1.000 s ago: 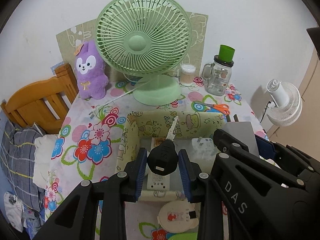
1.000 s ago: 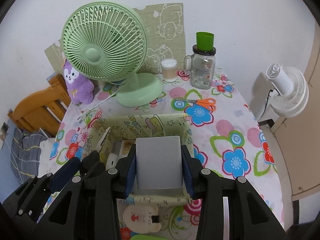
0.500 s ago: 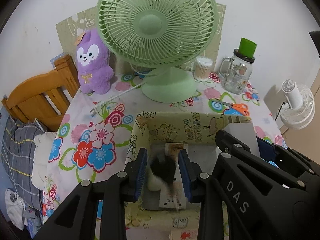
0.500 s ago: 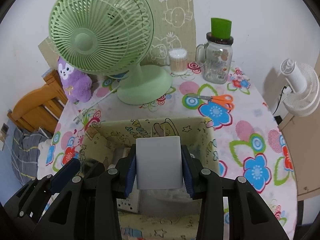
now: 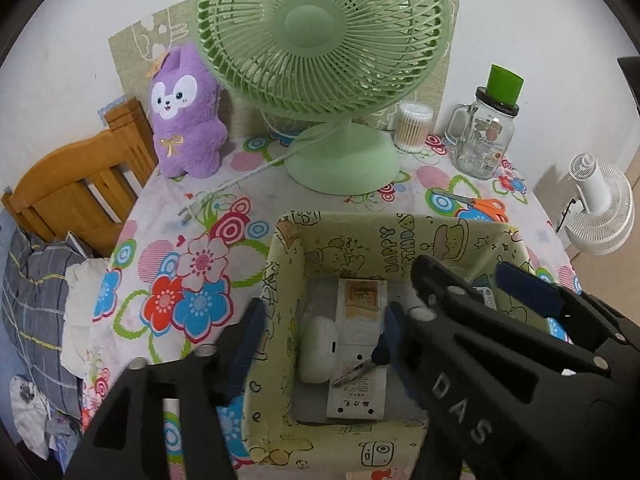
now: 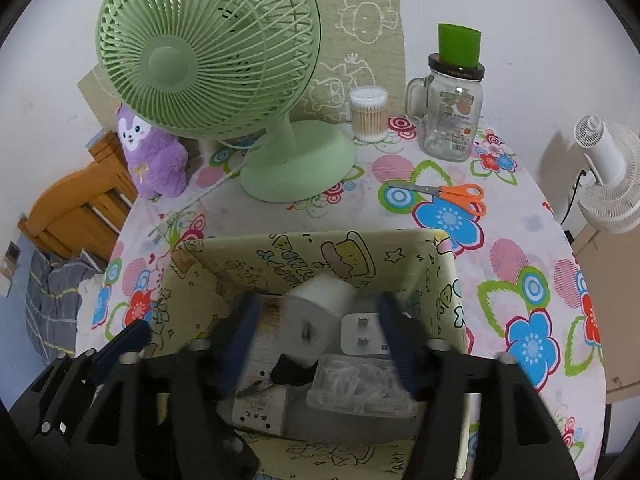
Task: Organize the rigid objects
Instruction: 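Lower the key fob into the box and open left while right releases the charger inside, then raise both open grippers out of the box and back toward the table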
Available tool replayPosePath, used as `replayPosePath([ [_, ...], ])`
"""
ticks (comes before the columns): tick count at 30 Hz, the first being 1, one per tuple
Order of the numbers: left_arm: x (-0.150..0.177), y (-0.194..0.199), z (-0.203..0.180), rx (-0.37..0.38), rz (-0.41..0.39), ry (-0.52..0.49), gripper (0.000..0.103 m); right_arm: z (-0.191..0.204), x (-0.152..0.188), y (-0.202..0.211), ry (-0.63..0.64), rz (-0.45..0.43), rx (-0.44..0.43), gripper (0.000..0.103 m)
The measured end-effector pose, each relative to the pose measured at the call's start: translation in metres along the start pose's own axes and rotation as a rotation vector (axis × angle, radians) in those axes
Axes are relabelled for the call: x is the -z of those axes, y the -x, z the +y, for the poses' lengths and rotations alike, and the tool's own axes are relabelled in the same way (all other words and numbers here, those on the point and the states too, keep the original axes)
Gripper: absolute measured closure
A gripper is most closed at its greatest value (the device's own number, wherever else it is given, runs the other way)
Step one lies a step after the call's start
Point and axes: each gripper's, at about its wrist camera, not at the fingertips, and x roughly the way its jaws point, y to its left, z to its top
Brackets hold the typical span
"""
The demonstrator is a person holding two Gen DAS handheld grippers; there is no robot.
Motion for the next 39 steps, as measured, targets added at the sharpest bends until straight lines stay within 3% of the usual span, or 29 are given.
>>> replayPosePath([
  [4, 0.002, 0.004, -0.001, 0.002, -0.001, -0.008, 0.027, 0.001, 0.002, 0.006, 0.01, -0.01, 0.021, 0.022],
  [15, 0.015, 0.023, -0.01, 0.014, -0.007, -0.04, 0.015, -0.007, 0.017, 0.028, 0.001, -0.013, 0.054, 0.015],
  [39, 0.037, 0.078, -0.021, 0.027, -0.051, -0.056, 0.015, -0.009, 0.039, 0.089, 0.025, -0.042, 0.109, 0.015],
])
